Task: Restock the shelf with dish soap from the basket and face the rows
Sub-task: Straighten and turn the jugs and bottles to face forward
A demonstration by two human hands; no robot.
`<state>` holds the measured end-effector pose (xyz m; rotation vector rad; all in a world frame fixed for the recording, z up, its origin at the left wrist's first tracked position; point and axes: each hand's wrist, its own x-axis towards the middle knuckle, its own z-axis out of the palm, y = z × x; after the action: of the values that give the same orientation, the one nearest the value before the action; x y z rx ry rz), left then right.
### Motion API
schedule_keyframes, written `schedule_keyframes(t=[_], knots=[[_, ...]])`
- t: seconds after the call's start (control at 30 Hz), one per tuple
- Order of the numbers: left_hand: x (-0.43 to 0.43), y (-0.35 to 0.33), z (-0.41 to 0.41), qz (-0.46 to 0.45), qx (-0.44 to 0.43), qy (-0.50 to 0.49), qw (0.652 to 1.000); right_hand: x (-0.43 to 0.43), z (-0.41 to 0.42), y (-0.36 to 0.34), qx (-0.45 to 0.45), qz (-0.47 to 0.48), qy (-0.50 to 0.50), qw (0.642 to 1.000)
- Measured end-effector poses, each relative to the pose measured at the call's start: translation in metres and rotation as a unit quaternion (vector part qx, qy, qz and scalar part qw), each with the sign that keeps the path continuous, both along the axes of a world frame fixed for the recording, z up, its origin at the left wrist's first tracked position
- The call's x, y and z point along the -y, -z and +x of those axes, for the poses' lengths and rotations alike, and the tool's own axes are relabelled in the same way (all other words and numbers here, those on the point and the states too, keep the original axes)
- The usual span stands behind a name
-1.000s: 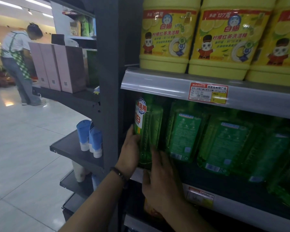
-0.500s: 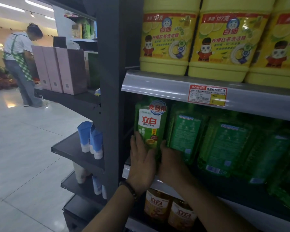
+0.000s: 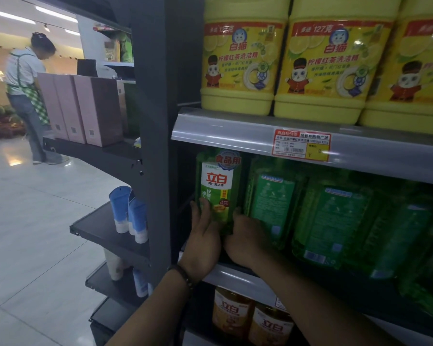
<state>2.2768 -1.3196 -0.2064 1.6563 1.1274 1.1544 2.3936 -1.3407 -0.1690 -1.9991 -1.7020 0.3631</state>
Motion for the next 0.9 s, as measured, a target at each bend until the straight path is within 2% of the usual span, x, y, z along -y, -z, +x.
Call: schedule_keyframes(t=[0.13, 0.33, 0.43, 0.5, 0.57, 0.7, 0.9], knots=[[-0.014, 0.0, -0.001, 0.013, -0.027, 0.038, 0.999, -0.004, 0.001, 0.004, -0.005, 0.003, 0.006, 1.0], [-0.007, -0.007, -0.007, 0.016, -0.011, 0.035, 0.999, -0.001, 0.001, 0.0, -0.028, -0.012, 0.007, 1.0], [-0.002, -0.01, -0.009, -0.022, 0.079, 0.018, 0.996, 0.013, 0.003, -0.004, -0.054, 0.014, -0.001, 0.998], [0.006, -0.011, -0.009, -0.035, 0.09, 0.009, 0.995, 0.028, 0.007, -0.006, -0.077, 0.043, -0.003, 0.996], [0.006, -0.007, -0.008, -0.034, 0.063, -0.002, 0.997, 0.047, 0.016, -0.008, -0.091, 0.072, 0.01, 0.993], [0.011, -0.015, 0.004, -0.032, 0.029, 0.056, 0.997, 0.078, 0.044, -0.006, -0.063, 0.12, 0.068, 0.988], [0.006, -0.04, 0.042, 0.021, 0.037, 0.132, 0.99, 0.092, 0.069, -0.003, -0.098, 0.096, 0.11, 0.984]])
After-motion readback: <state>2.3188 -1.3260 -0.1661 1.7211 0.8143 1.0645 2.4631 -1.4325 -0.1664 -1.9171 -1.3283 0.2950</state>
